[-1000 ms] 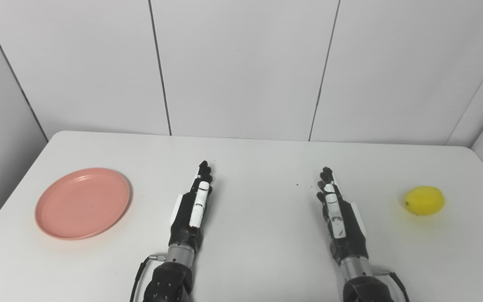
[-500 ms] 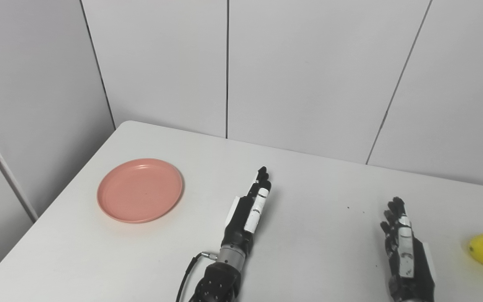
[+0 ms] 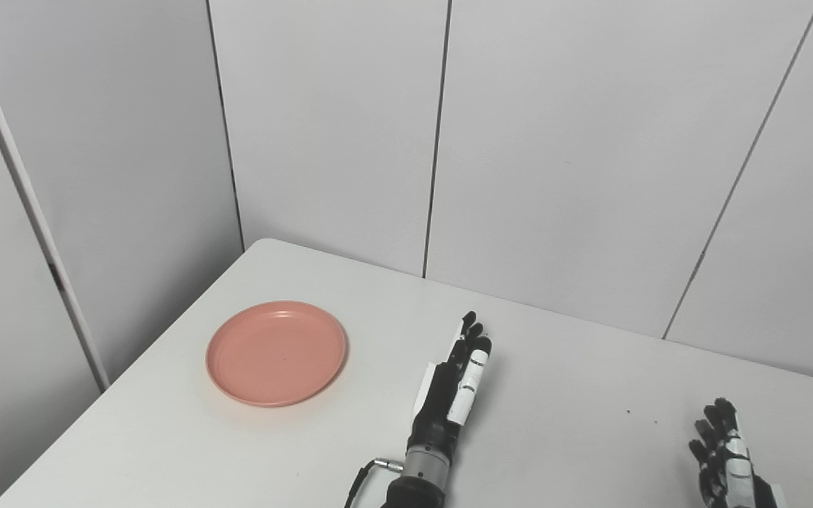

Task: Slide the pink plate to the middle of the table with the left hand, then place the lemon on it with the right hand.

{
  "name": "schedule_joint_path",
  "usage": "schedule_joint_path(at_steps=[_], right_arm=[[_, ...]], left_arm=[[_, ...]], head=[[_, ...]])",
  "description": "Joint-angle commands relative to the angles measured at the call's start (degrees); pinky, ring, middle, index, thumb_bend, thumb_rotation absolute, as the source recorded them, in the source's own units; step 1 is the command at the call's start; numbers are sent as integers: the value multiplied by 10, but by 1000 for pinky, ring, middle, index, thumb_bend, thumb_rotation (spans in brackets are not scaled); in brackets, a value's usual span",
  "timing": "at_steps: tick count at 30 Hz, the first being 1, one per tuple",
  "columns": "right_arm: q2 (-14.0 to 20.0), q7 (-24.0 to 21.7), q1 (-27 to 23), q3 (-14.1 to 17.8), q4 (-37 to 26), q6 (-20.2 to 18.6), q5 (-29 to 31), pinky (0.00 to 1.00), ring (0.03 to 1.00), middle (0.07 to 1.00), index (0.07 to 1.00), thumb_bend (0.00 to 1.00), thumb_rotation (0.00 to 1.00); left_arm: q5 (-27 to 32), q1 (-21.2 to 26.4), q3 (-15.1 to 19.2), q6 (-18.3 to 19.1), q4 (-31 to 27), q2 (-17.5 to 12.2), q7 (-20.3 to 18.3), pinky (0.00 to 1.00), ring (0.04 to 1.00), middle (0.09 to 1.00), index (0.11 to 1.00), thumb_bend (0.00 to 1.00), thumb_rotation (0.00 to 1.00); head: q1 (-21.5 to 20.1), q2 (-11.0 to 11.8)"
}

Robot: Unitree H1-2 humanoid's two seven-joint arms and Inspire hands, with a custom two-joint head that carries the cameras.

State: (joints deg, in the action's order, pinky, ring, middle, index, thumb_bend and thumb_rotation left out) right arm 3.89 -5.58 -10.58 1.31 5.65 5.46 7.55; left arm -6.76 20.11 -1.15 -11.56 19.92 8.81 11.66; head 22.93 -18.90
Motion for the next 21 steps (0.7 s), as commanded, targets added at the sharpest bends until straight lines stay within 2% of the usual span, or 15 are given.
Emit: schedule_joint_path(at_steps=[1, 6, 11, 16, 21], right_arm=[[7, -5, -9, 4, -13, 2, 3, 1000, 1000, 1000, 1000, 638, 1000], [10, -10, -14, 6, -2, 12, 9, 1000, 1000, 1000, 1000, 626, 1000], [11, -10, -14, 8, -2, 14, 11, 1000, 1000, 1000, 1000, 630, 1000], [13, -11, -13, 8, -6, 9, 13, 1000, 1000, 1000, 1000, 630, 1000], [12, -10, -13, 8, -18, -2, 16, 1000, 1000, 1000, 1000, 617, 1000]], left_arm=[[3, 10, 0, -42, 7, -11, -8, 889, 908, 928, 921, 508, 1000], [11, 29, 0, -65, 9, -28, -15, 879, 898, 921, 912, 545, 1000], [10, 46, 13, -57, -13, -41, -9, 864, 871, 887, 878, 572, 1000], [3, 46, 23, -29, -41, -46, -2, 819, 833, 849, 844, 577, 1000], [-5, 43, 32, 26, -90, -69, -8, 850, 821, 835, 829, 587, 1000]], head=[[2, -1], [4, 0], [3, -2], [5, -3], [9, -7]])
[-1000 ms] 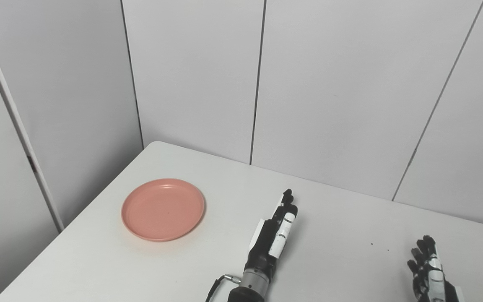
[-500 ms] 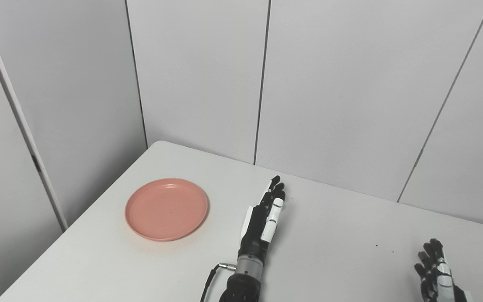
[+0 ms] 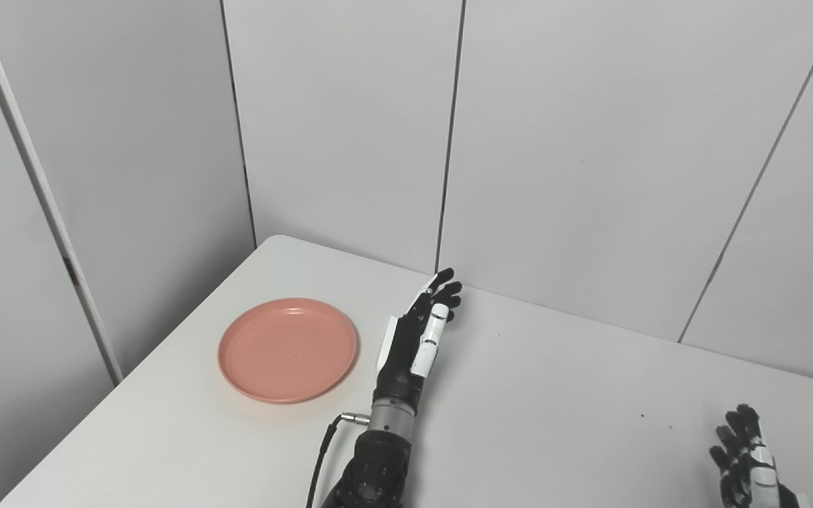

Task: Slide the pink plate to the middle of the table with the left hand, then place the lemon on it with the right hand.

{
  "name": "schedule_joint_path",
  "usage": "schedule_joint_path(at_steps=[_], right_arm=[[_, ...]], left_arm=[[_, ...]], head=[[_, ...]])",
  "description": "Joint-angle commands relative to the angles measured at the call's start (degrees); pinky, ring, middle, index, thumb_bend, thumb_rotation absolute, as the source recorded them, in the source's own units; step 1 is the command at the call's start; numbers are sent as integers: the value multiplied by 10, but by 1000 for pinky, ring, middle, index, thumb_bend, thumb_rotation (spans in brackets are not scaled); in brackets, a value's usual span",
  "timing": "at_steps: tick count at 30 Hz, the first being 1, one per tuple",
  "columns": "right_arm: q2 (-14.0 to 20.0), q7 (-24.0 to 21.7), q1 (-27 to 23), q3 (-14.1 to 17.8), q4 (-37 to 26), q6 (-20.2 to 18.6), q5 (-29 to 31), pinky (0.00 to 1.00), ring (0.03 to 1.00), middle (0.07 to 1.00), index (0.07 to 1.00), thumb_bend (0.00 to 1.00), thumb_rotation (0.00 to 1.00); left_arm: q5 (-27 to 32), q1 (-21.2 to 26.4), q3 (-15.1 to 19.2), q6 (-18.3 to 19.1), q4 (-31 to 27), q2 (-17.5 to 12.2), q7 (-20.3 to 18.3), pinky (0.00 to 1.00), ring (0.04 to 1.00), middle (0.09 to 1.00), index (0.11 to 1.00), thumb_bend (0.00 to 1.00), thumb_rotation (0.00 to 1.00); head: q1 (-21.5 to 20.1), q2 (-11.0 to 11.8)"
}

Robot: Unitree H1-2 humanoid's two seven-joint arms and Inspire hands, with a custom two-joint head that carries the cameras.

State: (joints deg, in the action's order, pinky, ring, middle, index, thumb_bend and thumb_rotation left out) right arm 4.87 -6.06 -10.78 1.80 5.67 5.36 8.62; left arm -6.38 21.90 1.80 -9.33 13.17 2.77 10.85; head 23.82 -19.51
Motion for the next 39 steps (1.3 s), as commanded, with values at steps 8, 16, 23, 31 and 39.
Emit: schedule_joint_path(at_steps=[8, 16, 23, 31, 39], right_arm=[[5, -5, -14, 4, -23, -9, 6, 1000, 1000, 1000, 1000, 627, 1000], [6, -7, -16, 3, -21, -6, 5, 1000, 1000, 1000, 1000, 629, 1000], [9, -10, -15, 3, -20, 1, 5, 1000, 1000, 1000, 1000, 653, 1000], [0, 2, -11, 8, -27, 1, -2, 1000, 1000, 1000, 1000, 626, 1000], [-7, 8, -10, 14, -30, 5, 3, 1000, 1000, 1000, 996, 621, 1000]], left_arm=[[-14, 32, 11, 54, -62, -53, -13, 812, 786, 802, 796, 647, 1000], [-23, 26, 19, 69, -97, -89, -20, 791, 756, 781, 772, 635, 1000], [-17, 19, 41, 85, -116, -123, -26, 771, 744, 769, 760, 613, 1000], [20, 13, 66, 109, -124, -150, -49, 762, 767, 776, 766, 662, 1000], [18, 4, 94, 106, -127, -167, -37, 767, 778, 783, 767, 639, 1000]], head=[[5, 4], [10, 9], [21, 6], [21, 5], [24, 10]])
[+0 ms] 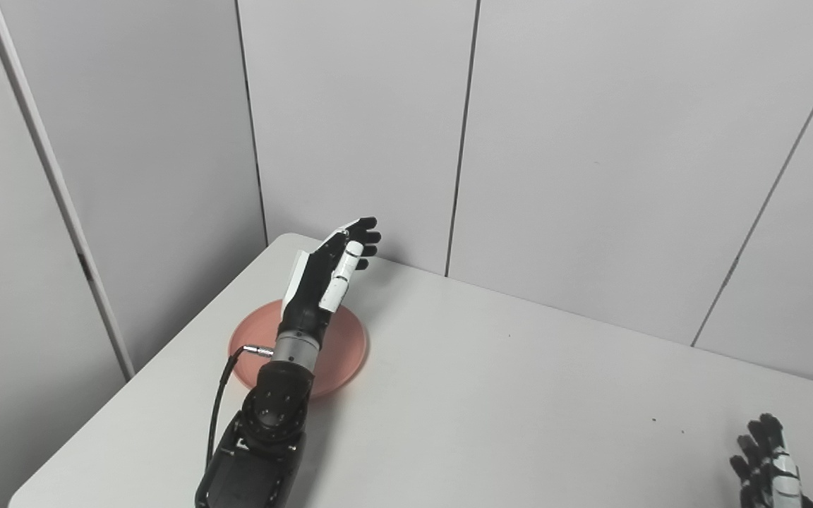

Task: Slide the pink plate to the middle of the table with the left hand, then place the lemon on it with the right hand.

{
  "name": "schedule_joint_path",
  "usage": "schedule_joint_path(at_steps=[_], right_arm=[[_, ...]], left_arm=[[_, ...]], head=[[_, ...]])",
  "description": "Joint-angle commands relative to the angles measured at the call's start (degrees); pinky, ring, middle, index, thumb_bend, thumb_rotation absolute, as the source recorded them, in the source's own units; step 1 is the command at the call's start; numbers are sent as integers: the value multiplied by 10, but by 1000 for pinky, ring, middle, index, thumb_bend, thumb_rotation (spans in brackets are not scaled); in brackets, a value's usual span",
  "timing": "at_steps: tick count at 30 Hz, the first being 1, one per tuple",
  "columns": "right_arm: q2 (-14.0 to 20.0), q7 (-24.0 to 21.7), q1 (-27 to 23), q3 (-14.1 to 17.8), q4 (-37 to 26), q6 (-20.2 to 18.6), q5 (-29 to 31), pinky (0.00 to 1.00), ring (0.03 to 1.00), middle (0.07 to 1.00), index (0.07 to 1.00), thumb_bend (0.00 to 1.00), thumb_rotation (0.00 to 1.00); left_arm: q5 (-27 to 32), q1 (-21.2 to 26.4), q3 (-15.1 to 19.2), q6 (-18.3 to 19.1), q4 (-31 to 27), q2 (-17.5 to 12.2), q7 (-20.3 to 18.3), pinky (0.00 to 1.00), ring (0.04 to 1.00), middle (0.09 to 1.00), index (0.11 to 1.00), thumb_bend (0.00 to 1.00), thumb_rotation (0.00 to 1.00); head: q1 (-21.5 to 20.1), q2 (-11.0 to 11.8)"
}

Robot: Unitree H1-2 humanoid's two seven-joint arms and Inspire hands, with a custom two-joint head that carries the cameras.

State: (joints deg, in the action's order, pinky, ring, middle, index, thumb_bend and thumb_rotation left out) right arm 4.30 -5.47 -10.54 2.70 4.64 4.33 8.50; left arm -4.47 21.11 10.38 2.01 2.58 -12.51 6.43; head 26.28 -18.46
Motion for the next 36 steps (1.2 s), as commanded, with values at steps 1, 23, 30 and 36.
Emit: schedule_joint_path(at_steps=[1, 23, 30, 36], right_arm=[[-1, 1, -12, 5, -20, 15, 4, 1000, 1000, 1000, 994, 619, 1000], [-2, 0, -12, 5, -26, 6, 1, 1000, 1000, 1000, 1000, 608, 1000], [-1, -1, -12, 4, -31, -2, 2, 1000, 1000, 999, 1000, 593, 1000], [-3, -2, -11, 5, -32, 1, 8, 1000, 1000, 999, 997, 596, 1000]], left_arm=[[1, 11, 13, -7, -22, -16, 8, 772, 781, 784, 768, 639, 1000], [44, -18, 71, 37, -16, -63, -7, 816, 803, 796, 789, 684, 1000], [68, -29, 98, 35, -13, -68, -6, 839, 812, 799, 786, 669, 1000], [82, -34, 111, 23, 6, -75, -9, 816, 814, 799, 787, 695, 1000]], head=[[2, -2], [7, 0], [10, -1], [10, -2]])
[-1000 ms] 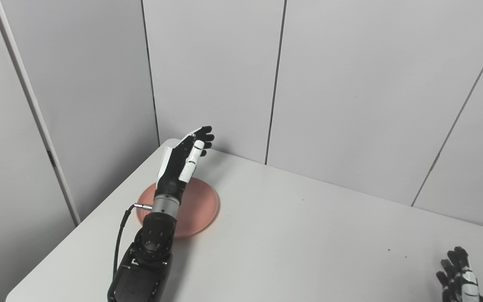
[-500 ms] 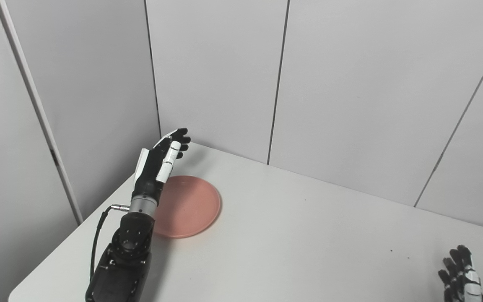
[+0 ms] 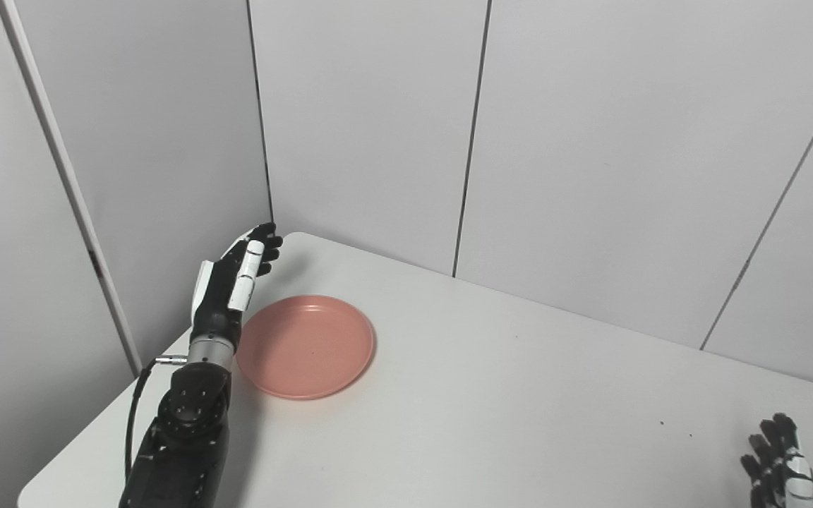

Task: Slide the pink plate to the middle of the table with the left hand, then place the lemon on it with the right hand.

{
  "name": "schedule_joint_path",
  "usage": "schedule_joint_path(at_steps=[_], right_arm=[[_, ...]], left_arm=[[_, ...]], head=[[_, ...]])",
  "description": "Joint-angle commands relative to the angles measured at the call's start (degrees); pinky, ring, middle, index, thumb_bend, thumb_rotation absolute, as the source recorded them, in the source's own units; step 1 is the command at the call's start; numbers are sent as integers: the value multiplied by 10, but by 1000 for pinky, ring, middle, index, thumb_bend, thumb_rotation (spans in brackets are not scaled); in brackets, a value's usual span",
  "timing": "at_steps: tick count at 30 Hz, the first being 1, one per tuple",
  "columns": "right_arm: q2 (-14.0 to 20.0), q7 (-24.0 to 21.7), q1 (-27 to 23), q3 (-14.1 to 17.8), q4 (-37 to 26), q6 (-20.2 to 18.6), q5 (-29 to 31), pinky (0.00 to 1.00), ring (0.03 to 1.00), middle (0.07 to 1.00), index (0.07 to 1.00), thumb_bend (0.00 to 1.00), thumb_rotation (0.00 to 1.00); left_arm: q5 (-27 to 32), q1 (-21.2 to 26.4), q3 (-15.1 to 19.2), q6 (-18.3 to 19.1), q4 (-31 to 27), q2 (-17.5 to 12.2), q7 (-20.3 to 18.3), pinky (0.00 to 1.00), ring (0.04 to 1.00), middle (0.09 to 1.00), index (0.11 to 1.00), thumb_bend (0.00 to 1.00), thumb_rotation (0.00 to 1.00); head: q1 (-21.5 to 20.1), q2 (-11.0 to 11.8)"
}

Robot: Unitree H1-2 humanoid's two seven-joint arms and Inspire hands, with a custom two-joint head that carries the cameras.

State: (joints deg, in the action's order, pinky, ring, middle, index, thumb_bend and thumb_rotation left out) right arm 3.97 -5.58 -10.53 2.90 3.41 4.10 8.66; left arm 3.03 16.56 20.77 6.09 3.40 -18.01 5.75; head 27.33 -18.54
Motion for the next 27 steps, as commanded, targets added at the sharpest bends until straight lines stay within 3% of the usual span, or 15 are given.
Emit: schedule_joint_path(at_steps=[1, 16, 27], right_arm=[[0, -1, -11, 3, -22, 2, 6, 1000, 1000, 998, 996, 593, 1000], [-1, 2, -11, 3, -28, -7, 3, 1000, 1000, 994, 994, 585, 1000], [3, 1, -13, 4, -22, -2, 0, 1000, 1000, 986, 979, 599, 1000]], left_arm=[[11, 10, 10, -19, 1, -21, -3, 806, 811, 795, 785, 690, 1000], [9, 15, 19, -38, 62, -26, 22, 800, 807, 795, 787, 725, 1000], [46, 27, 12, -90, 130, -28, -8, 799, 797, 786, 778, 678, 1000]], head=[[1, -2], [4, -3], [3, -4]])
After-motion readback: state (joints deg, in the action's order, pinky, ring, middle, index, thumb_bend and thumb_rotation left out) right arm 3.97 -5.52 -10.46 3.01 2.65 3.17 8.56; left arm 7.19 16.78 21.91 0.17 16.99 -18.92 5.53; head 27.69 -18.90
